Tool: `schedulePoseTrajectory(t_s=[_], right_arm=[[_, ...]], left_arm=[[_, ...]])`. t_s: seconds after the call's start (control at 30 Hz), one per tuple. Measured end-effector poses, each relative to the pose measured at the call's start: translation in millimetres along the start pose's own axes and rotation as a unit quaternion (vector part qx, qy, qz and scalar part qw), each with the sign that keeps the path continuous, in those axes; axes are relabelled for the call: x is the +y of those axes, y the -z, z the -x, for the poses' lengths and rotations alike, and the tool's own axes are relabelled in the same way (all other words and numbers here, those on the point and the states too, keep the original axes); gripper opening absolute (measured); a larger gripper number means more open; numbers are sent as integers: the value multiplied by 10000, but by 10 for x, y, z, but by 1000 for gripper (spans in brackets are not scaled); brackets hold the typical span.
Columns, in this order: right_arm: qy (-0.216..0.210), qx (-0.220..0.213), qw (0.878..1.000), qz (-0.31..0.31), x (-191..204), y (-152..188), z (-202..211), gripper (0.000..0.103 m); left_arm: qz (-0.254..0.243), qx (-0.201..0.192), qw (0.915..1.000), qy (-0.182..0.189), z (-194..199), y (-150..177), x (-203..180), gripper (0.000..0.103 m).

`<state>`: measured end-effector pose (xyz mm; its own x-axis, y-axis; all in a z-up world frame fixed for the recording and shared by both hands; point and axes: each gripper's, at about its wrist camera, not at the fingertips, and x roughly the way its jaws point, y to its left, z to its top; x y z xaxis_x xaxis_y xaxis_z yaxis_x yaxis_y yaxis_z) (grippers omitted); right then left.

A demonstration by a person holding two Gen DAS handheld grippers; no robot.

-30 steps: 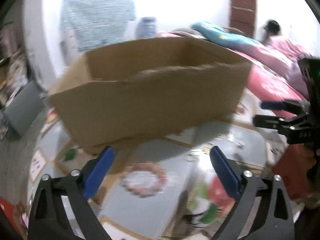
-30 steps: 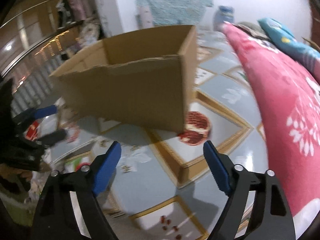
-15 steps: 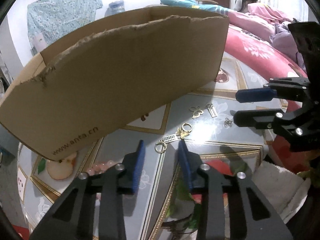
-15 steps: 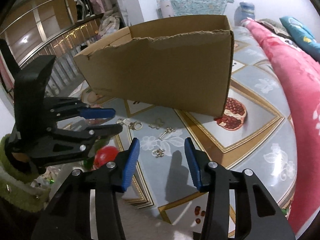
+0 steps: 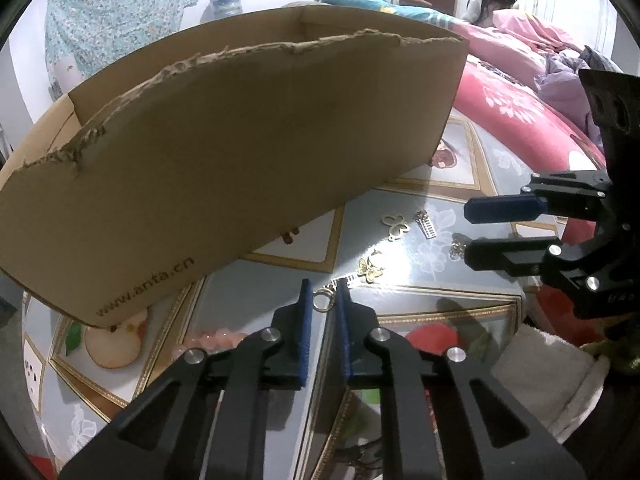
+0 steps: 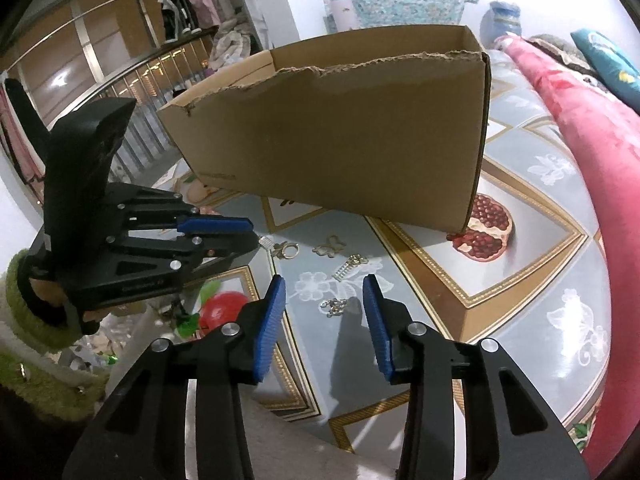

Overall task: Organize jewelry
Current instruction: 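Lower the left gripper and close it on the small gold ring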

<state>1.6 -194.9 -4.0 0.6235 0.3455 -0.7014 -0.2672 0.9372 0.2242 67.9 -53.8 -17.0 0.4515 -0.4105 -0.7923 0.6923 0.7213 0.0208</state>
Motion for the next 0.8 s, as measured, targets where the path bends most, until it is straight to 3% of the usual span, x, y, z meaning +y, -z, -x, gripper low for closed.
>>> schedulePoseTrajectory(t_s=[0.53, 0.8], right_arm=[[136, -4, 9994, 305, 69, 58, 42, 34], [435, 45, 9968, 671, 167, 92, -28, 26]], left_arm=[[133, -160, 9998, 0, 98, -9, 25, 10], [157, -262, 9995, 2, 178, -12, -11, 10]])
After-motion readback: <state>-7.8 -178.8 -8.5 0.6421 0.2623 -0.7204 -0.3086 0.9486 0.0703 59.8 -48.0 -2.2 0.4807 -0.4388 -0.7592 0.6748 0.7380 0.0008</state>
